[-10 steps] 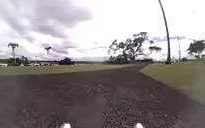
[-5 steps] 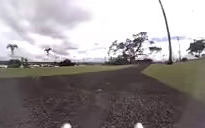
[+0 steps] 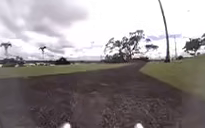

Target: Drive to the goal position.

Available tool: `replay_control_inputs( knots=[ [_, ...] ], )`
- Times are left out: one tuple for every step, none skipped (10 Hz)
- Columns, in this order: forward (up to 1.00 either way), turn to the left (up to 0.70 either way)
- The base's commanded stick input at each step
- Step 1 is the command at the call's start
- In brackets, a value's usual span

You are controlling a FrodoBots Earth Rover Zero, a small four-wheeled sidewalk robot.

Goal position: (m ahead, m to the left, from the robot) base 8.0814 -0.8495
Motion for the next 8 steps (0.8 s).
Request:
replay_control_inputs(
  knots=[
    [0.7,0.07],
    [0.7,0.07],
    [0.7,0.06],
    [0.7,0.06],
    [0.7,0.05],
    [0.7,0.05],
    [0.7,0.06],
    [0.7,0.06]
  ],
)
